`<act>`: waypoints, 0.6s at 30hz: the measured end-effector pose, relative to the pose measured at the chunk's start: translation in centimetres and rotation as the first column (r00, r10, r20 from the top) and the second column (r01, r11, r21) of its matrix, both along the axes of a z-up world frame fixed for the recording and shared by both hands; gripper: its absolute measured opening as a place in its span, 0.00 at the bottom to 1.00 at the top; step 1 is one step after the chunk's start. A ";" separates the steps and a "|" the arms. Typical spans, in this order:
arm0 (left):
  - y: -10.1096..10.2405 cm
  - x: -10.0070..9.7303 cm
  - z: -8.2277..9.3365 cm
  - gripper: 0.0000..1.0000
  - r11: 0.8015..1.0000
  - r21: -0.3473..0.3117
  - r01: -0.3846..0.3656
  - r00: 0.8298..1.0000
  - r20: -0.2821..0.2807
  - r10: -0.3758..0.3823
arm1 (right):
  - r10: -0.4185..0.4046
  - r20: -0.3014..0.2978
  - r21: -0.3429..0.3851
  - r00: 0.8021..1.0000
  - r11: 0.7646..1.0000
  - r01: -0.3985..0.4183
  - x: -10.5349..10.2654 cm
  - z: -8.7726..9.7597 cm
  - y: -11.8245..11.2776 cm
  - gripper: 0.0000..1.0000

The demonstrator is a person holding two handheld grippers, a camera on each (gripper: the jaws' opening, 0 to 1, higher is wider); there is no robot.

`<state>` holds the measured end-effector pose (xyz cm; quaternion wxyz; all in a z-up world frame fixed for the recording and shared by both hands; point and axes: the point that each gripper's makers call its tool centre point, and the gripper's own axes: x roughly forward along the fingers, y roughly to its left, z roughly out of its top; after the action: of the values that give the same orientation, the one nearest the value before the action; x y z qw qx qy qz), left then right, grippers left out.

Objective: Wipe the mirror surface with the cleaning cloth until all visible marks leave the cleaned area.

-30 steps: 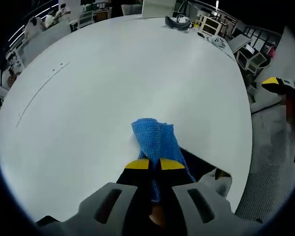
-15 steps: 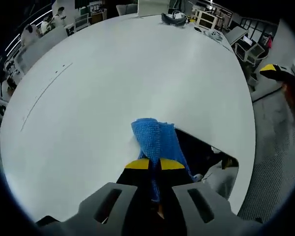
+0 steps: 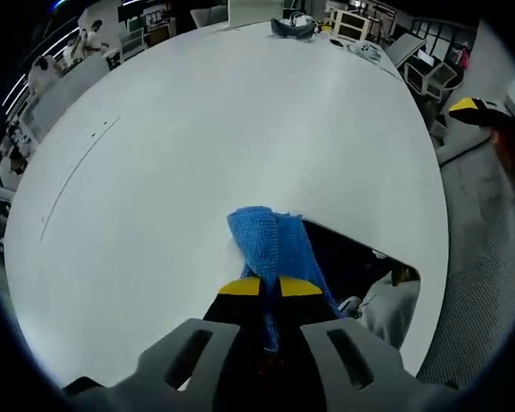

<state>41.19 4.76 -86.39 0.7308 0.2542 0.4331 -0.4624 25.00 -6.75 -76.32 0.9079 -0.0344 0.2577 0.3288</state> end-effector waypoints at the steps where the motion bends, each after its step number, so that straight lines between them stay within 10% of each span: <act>1: 0.0 0.0 0.0 0.03 1.000 0.001 0.000 1.000 0.002 0.000 | -0.001 0.003 0.000 1.000 1.000 0.001 0.0 0.1 0.0 0.97; 18: 0.2 -2.5 0.1 0.03 1.000 0.015 -0.010 0.999 0.042 0.009 | 0.004 0.000 -0.002 1.000 1.000 -0.004 -0.1 0.0 0.1 0.97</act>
<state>38.74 4.98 -86.32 0.7399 0.2675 0.4223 -0.4502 24.94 -6.62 -76.33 0.9072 -0.0361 0.2580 0.3304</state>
